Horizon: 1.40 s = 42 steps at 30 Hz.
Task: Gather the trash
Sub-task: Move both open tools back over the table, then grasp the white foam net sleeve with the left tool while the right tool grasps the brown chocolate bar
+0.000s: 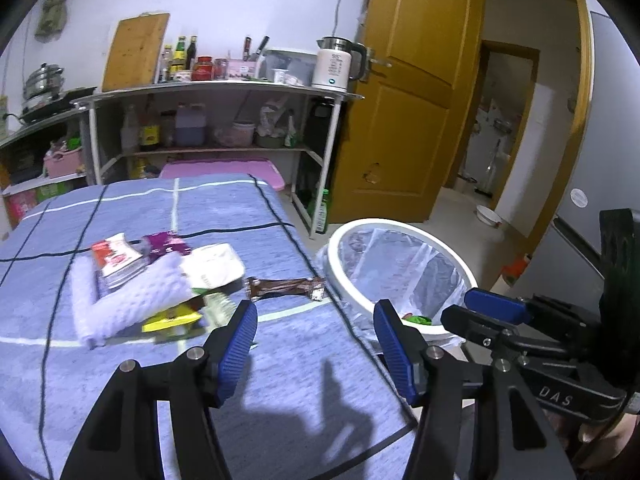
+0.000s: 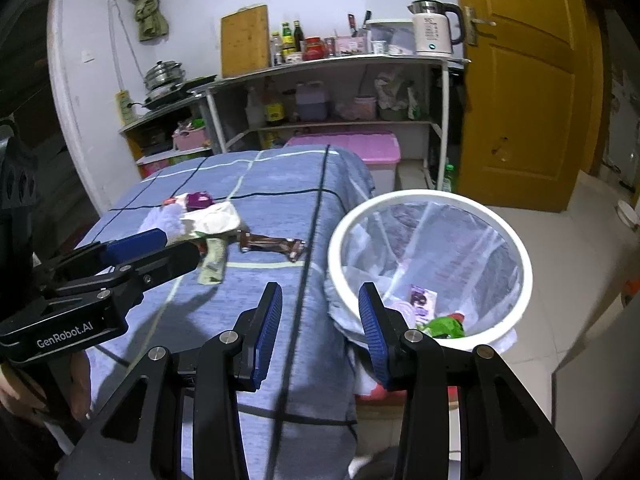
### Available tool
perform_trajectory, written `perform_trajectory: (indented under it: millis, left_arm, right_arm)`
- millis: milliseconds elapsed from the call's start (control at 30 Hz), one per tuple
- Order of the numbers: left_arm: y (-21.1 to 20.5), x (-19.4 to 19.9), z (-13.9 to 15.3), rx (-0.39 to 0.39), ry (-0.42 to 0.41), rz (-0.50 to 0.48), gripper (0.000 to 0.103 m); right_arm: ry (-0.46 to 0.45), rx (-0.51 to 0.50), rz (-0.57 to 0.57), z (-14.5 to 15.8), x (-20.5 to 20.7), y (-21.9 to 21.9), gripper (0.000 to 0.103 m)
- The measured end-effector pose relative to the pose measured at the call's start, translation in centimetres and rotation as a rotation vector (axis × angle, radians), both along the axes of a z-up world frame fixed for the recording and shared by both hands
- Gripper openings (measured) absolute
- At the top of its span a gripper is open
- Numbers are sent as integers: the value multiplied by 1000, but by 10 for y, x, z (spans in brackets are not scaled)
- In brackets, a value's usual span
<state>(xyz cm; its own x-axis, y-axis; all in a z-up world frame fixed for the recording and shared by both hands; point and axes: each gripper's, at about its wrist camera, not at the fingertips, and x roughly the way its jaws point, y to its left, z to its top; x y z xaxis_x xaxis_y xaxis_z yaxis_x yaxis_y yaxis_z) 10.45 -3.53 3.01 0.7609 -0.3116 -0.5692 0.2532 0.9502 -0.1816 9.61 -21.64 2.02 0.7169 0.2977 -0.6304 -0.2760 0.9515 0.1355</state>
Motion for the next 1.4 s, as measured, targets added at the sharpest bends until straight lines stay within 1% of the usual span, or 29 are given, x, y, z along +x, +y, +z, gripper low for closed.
perform_trajectory:
  millis: [367, 600, 700, 867, 1000, 1133, 1300, 1400]
  left_arm:
    - [32, -19, 3, 13, -5, 87, 60]
    - [54, -26, -5, 23, 7, 134, 60]
    - [66, -26, -10, 30, 16, 163, 60]
    - [87, -22, -13, 31, 24, 208, 60]
    - [103, -11, -14, 39, 24, 232, 60]
    - [114, 4, -16, 52, 24, 242, 60]
    - [118, 25, -21, 71, 22, 209, 61]
    - [117, 34, -25, 87, 19, 170, 66]
  right_arm:
    - [-5, -6, 56, 2, -3, 24, 41]
    - [14, -3, 95, -5, -2, 36, 42]
    - [27, 2, 112, -9, 0, 43, 44]
    - [51, 12, 146, -17, 10, 55, 44]
    - [64, 6, 170, -24, 21, 66, 44]
    - [70, -4, 172, -28, 34, 72, 45]
    - [82, -11, 171, -33, 54, 75, 45]
    - [84, -30, 174, -37, 65, 78, 45]
